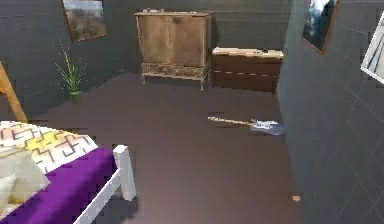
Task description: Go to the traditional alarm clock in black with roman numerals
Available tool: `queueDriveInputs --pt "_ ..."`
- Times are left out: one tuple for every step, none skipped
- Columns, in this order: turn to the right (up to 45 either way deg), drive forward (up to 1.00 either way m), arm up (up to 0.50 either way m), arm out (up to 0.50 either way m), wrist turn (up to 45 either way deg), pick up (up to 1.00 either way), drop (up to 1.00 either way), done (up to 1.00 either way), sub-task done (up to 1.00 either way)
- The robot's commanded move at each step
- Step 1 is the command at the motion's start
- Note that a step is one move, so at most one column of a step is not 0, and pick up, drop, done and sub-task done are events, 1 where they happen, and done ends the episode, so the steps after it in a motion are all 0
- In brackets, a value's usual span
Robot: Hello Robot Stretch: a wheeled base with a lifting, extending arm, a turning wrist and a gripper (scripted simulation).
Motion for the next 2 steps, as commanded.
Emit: queueDriveInputs --pt "0.0 1.00 0.00 0.00 0.0 0.00 0.00 0.00 0.00" --pt "6.0 0.00 0.00 0.00 0.0 0.00 0.00 0.00 0.00"
